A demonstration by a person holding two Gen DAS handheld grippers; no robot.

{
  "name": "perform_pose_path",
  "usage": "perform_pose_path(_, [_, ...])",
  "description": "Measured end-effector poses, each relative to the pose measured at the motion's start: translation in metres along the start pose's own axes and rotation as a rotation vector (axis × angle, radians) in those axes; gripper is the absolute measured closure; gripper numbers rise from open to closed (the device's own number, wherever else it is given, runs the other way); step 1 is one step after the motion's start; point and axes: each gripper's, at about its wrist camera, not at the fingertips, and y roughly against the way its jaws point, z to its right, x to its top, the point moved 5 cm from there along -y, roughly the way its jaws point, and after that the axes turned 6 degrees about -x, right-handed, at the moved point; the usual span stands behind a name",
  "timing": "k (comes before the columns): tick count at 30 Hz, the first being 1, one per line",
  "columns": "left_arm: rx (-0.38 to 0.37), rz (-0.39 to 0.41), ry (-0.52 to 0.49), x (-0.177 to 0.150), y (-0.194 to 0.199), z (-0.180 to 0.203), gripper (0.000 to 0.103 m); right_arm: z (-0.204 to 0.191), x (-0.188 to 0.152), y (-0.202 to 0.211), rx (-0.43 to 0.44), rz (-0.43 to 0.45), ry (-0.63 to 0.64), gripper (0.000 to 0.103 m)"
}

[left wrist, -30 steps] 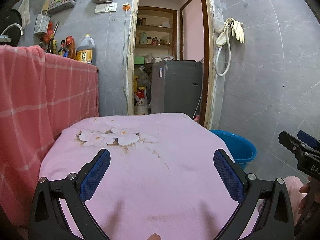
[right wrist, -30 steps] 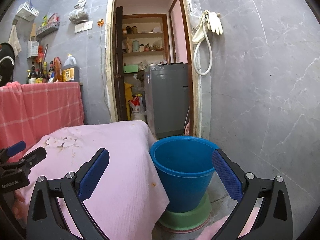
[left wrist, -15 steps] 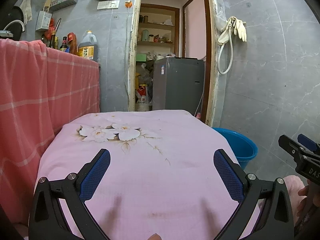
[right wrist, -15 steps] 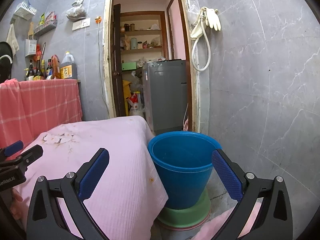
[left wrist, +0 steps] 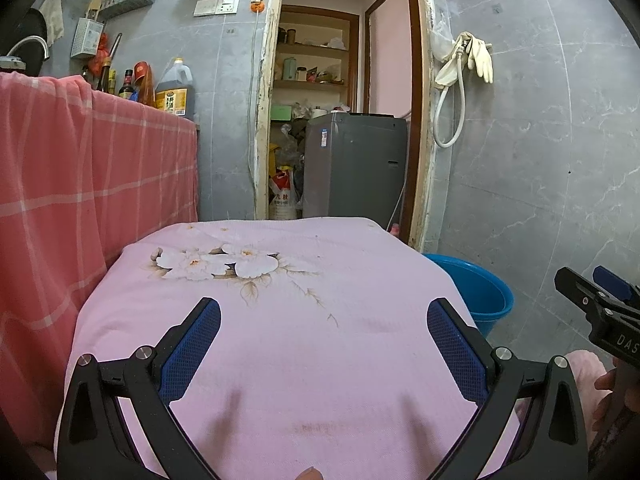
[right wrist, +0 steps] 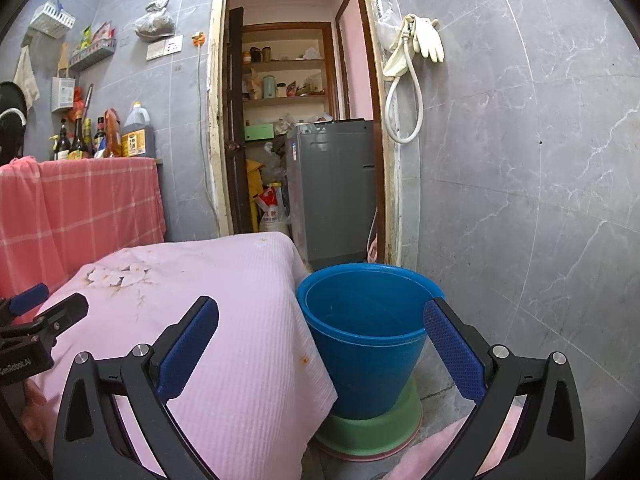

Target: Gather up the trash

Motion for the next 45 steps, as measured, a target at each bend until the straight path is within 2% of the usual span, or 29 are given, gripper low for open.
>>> perform_pose_path(45, [-0.003, -0.001, 0.009, 0.0001, -0.0003, -0.0026, 0.002, 0.0046, 0.0053, -0.0008, 0.001, 0.005, 0.000, 0.000])
